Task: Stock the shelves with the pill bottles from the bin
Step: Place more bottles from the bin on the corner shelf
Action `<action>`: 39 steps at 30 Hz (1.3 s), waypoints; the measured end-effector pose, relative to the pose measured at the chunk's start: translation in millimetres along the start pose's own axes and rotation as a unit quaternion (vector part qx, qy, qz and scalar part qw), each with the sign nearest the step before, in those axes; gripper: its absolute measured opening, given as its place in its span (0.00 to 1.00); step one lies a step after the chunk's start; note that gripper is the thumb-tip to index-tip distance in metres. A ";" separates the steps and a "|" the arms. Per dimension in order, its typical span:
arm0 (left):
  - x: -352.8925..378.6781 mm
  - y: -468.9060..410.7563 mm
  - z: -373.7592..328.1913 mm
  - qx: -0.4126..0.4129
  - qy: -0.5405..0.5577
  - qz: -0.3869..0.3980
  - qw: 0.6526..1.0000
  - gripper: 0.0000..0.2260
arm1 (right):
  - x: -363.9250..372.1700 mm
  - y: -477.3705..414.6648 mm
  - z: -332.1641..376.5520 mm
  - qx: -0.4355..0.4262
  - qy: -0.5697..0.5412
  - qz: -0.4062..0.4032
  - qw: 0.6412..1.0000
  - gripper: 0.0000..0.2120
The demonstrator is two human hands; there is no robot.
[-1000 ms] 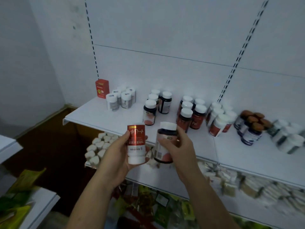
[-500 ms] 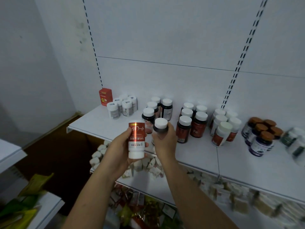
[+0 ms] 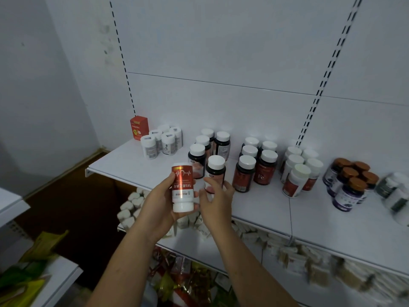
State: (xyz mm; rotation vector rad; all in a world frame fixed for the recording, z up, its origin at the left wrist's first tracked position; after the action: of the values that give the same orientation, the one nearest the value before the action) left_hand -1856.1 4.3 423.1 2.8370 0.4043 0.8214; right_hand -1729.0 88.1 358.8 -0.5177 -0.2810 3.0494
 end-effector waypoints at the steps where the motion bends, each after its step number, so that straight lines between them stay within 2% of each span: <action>1: -1.4 0.1 0.5 0.001 0.001 -0.001 1.000 0.19 | 1.6 -3.2 0.0 0.001 0.019 0.009 1.000 0.17; 4: -5.1 1.1 1.3 0.004 0.002 -0.002 1.000 0.19 | 4.4 -12.9 -3.7 0.010 0.034 0.019 0.999 0.20; 8: -11.4 1.0 -1.0 0.013 0.014 -0.003 1.000 0.19 | 12.9 -27.6 -13.7 0.035 0.002 0.028 0.999 0.21; 18: -12.0 2.8 -3.9 0.035 0.000 0.004 0.999 0.19 | 26.6 -86.4 -9.6 0.109 -0.049 0.015 0.993 0.15; 23: -12.4 4.1 -2.1 0.031 0.005 0.003 0.999 0.19 | 26.5 -94.7 -8.3 0.111 -0.070 0.009 0.991 0.16; 27: -10.1 4.5 -3.0 0.031 0.009 0.005 0.999 0.20 | 26.3 -97.7 -5.2 0.095 -0.090 -0.004 0.991 0.11; 30: -9.6 4.1 -3.6 0.032 0.014 0.007 0.999 0.21 | 25.5 -99.4 -3.7 0.099 -0.101 -0.001 0.990 0.14; 39: -5.8 3.6 -1.1 0.023 0.064 0.036 0.997 0.20 | 19.8 -88.1 -4.5 0.100 -0.141 -0.002 0.985 0.14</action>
State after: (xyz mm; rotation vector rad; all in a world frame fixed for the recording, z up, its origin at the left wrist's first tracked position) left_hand -1860.6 -0.8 421.9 2.8658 0.3453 1.0252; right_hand -1745.7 176.7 364.4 -0.0727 0.0190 3.0937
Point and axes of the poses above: each hand's wrist, its own y-axis away from the middle knuckle, its own x-axis out of the palm, z = x × y, the point moved 5 cm from there along -y, towards the middle knuckle, and after that the axes turned 4 degrees about x, right-handed, at the moved point
